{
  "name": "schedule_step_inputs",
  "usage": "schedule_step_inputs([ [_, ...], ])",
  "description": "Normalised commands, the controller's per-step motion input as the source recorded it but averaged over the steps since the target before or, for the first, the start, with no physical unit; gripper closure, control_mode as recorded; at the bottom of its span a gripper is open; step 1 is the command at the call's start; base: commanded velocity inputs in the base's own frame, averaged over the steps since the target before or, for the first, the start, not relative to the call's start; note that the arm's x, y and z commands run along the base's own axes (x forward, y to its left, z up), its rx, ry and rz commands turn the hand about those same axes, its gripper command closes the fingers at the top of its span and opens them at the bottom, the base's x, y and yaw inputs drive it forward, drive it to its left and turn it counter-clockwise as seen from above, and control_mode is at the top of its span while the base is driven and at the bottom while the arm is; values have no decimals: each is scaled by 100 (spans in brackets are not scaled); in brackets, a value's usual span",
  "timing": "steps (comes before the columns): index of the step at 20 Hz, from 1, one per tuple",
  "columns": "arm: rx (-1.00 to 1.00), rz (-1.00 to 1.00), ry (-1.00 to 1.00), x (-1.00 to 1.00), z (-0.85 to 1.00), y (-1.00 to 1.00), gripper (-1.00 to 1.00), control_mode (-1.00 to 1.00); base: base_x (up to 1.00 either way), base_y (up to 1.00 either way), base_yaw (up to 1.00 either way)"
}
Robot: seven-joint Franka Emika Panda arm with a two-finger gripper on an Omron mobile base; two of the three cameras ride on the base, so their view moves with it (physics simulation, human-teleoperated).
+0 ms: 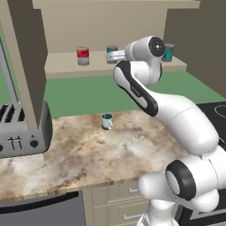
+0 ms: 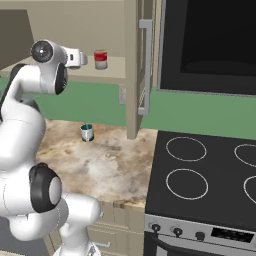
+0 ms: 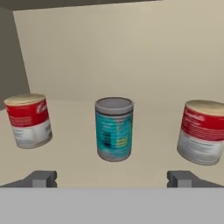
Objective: Stack two cans on top of the other two cans in the cabinet.
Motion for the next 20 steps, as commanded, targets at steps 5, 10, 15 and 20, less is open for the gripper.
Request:
schedule_step_inputs([
  [5,0,3,2,18,-7,3,-100,-100,0,0,0],
  [10,0,4,0,19,-7,2,-100,-100,0,0,0],
  [15,0,4,0,17,-8,0,-100,-100,0,0,0],
  [20,0,2,0,17,-3,0,-100,-100,0,0,0],
])
